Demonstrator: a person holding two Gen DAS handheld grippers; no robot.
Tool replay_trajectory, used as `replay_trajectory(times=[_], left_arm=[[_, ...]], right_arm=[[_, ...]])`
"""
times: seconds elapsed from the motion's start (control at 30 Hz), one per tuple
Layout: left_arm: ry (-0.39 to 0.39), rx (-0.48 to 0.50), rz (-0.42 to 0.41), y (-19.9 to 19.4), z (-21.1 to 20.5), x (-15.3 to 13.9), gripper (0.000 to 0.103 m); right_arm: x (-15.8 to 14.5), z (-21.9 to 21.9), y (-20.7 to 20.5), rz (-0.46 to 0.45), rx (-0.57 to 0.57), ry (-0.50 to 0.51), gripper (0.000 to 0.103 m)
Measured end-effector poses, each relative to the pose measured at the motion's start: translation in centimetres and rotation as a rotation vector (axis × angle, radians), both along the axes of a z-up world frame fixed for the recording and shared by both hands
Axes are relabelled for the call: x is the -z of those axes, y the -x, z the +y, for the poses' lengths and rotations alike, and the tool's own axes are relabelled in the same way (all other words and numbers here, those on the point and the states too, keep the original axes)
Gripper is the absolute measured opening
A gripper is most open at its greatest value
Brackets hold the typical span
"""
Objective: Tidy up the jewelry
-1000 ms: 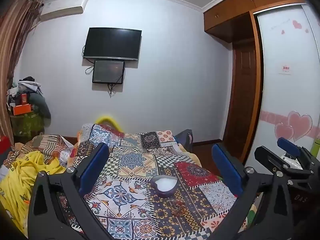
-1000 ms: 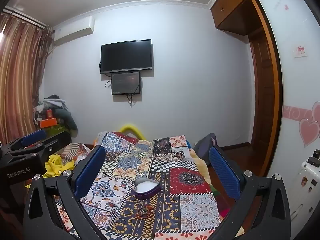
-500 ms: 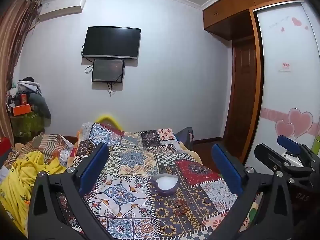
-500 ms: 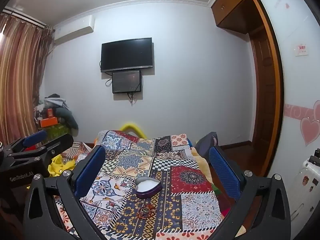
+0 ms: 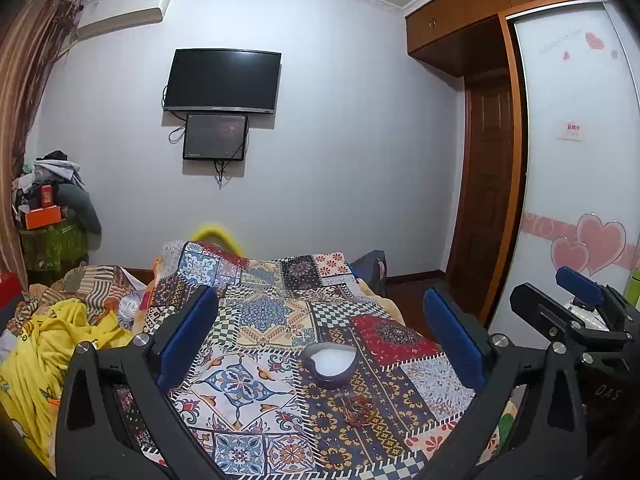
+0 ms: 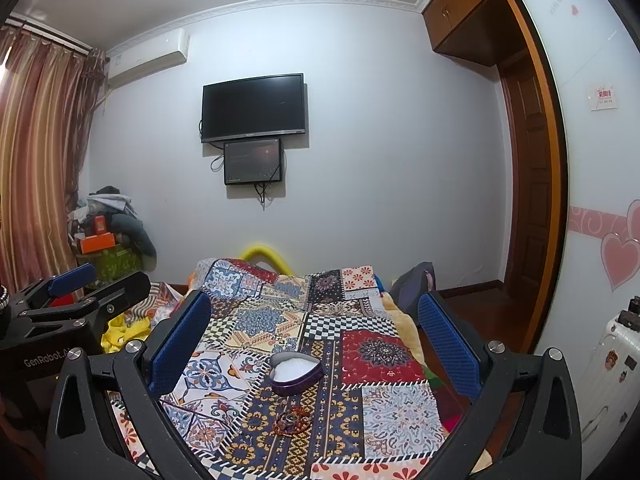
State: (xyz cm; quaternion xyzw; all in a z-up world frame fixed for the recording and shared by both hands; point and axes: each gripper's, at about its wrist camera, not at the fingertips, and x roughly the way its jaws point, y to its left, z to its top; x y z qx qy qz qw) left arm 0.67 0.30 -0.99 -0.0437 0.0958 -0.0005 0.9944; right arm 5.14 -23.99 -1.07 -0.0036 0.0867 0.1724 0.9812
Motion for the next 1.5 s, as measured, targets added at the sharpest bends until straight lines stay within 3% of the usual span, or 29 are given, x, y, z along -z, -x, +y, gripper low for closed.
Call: replay_trajectory(times=[1.5], left_arm=[[-0.009, 0.002, 0.012, -0.27, -0.25, 0.10, 0.103]], right_arm=[[-0.29, -0.26, 0.06, 0.008, 0.002, 0.001, 0.103]])
